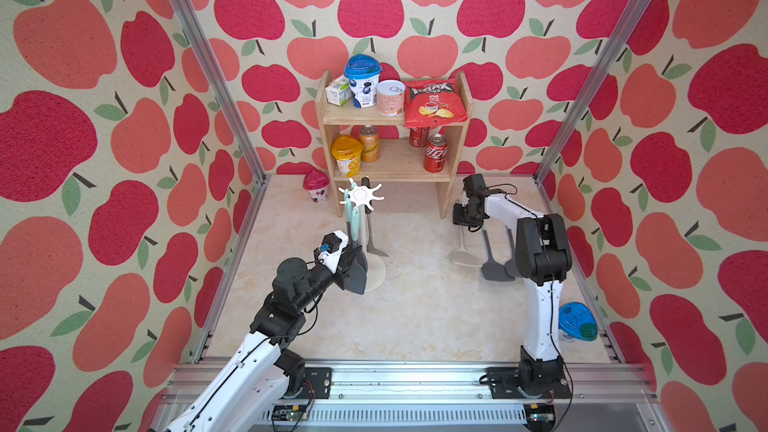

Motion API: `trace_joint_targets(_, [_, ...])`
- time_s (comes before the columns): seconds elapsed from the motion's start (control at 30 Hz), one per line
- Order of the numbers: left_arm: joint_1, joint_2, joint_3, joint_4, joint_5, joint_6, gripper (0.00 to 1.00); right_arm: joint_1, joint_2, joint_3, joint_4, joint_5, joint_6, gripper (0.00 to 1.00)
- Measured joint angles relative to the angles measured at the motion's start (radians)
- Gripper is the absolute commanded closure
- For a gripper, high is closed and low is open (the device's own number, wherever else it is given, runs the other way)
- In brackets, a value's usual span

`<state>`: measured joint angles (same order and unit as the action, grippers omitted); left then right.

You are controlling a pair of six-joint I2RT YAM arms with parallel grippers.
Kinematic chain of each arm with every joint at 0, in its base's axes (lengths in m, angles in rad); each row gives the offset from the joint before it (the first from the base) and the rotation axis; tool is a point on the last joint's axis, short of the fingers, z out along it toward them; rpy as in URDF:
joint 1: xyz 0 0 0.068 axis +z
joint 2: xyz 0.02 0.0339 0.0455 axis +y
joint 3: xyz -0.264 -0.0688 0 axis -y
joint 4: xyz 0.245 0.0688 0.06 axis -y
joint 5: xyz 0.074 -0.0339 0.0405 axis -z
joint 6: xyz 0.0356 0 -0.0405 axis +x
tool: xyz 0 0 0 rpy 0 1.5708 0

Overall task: Take the spatula off the kitchen utensil rack
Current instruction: Place the spatula at the center of the board.

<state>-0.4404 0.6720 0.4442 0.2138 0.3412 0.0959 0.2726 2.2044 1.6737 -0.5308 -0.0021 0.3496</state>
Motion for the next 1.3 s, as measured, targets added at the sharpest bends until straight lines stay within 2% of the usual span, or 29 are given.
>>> trace_joint_targets(0.2, [0.000, 0.012, 0.001, 0.012, 0.006, -0.001, 1.00, 0.000, -0.151, -0.120, 0.011, 0.004, -0.004, 0.56])
trace_joint_targets(0.43, [0.000, 0.017, 0.003, 0.014, 0.006, -0.003, 1.00, 0.000, -0.499, -0.327, 0.128, -0.005, -0.039, 0.53])
trace_joint_targets(0.57, [0.000, 0.023, 0.007, 0.014, 0.006, -0.003, 1.00, 0.000, -0.709, -0.487, 0.240, -0.059, -0.051, 0.54])
trace_joint_targets(0.77, [0.000, 0.029, 0.011, 0.012, 0.006, -0.003, 1.00, 0.021, -0.939, -0.658, 0.377, -0.163, -0.071, 0.53])
trace_joint_targets(0.97, [0.000, 0.029, 0.011, 0.011, 0.006, -0.003, 1.00, 0.069, -1.038, -0.681, 0.419, -0.227, -0.087, 0.53])
trace_joint_targets(1.3, [0.000, 0.029, 0.011, 0.011, 0.007, -0.003, 1.00, 0.145, -1.091, -0.684, 0.431, -0.249, -0.116, 0.52])
